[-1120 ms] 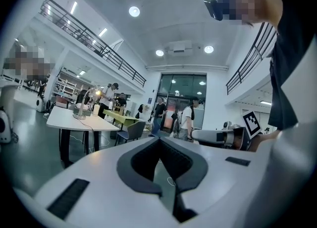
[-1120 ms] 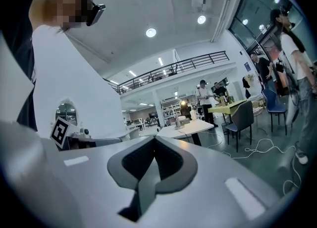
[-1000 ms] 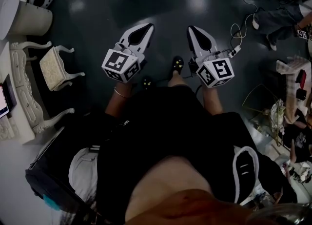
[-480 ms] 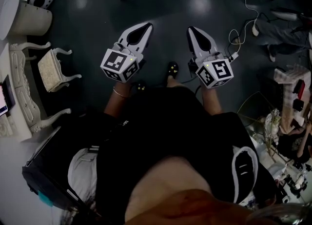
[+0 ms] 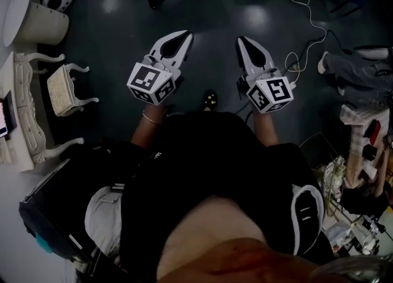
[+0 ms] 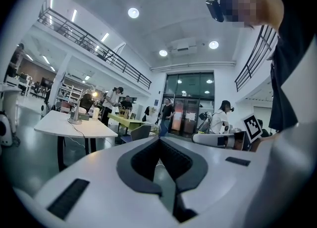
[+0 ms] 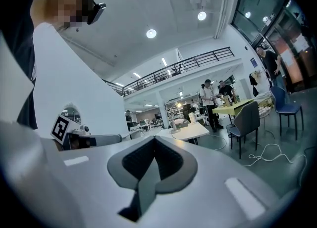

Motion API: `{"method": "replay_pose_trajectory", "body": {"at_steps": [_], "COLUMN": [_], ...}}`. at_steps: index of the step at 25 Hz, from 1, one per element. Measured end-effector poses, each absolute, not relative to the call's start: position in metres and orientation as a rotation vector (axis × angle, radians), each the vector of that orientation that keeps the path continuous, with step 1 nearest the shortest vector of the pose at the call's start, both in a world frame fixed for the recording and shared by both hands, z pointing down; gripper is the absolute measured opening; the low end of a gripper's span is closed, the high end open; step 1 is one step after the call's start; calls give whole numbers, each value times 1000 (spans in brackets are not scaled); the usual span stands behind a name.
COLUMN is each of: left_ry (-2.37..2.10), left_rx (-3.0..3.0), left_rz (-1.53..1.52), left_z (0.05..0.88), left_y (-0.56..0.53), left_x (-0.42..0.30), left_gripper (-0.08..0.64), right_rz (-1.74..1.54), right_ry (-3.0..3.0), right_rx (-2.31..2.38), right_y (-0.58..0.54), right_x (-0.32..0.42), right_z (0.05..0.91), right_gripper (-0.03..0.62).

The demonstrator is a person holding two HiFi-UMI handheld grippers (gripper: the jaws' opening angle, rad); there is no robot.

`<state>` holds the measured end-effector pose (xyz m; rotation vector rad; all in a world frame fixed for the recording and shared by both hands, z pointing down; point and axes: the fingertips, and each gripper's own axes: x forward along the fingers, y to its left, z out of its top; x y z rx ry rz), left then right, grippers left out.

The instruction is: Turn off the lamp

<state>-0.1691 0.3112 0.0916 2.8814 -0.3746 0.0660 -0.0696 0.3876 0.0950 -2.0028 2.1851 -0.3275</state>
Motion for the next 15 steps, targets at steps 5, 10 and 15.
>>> {"method": "replay_pose_trajectory", "body": {"at_steps": [5, 10, 15], "left_ry": [-429, -498, -596], "left_rx": [2879, 2894, 2896], "left_rz": [71, 95, 107], "left_z": [91, 90, 87], "left_y": [312, 311, 304], "left_x": [-149, -147, -159], "left_gripper": [6, 6, 6], "right_rz": [-326, -322, -321], "right_ry": [2210, 2235, 2272], "right_rx": [-1954, -1900, -1828], "right_y": [383, 375, 363], "right_x": [-45, -36, -43], "right_z": [96, 95, 94], "right_gripper": [-2, -2, -2]}}
